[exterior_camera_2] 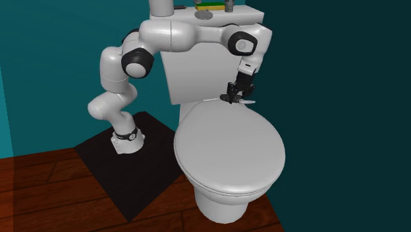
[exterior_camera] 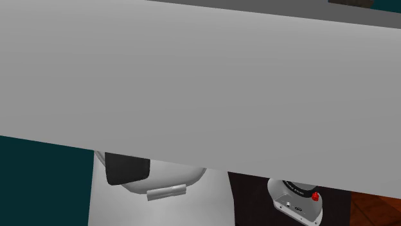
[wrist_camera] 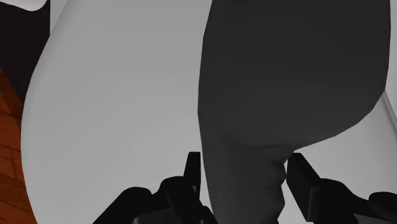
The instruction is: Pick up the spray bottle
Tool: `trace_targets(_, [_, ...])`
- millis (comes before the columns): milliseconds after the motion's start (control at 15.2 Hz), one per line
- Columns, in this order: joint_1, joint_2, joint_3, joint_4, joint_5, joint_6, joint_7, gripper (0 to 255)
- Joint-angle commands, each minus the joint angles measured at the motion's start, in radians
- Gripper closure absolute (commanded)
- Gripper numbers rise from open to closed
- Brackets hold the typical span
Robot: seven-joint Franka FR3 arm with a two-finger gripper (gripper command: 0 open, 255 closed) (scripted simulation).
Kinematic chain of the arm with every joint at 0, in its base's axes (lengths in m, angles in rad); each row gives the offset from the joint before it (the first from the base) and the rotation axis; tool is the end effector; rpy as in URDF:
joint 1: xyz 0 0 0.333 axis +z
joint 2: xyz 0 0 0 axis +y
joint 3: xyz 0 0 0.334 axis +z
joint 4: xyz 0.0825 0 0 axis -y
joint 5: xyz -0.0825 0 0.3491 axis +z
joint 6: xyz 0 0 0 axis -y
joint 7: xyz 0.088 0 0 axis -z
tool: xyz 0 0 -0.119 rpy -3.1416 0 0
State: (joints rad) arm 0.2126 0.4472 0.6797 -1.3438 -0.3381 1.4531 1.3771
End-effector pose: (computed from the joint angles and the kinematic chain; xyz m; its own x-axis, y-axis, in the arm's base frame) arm 0.4741 0.3918 0.5051 0.8787 -0.4771 0.0127 -0.4651 -0.8500 0.2473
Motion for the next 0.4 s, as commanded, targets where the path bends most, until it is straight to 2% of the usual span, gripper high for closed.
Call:
trace_targets(0, [0.008,0.004,0.0,0.035,-0.002,-0.031,-0.003,255])
trace_targets(330, [0.021,0.011,0.0,0.089,-0.006,-0.077,-0.008,255])
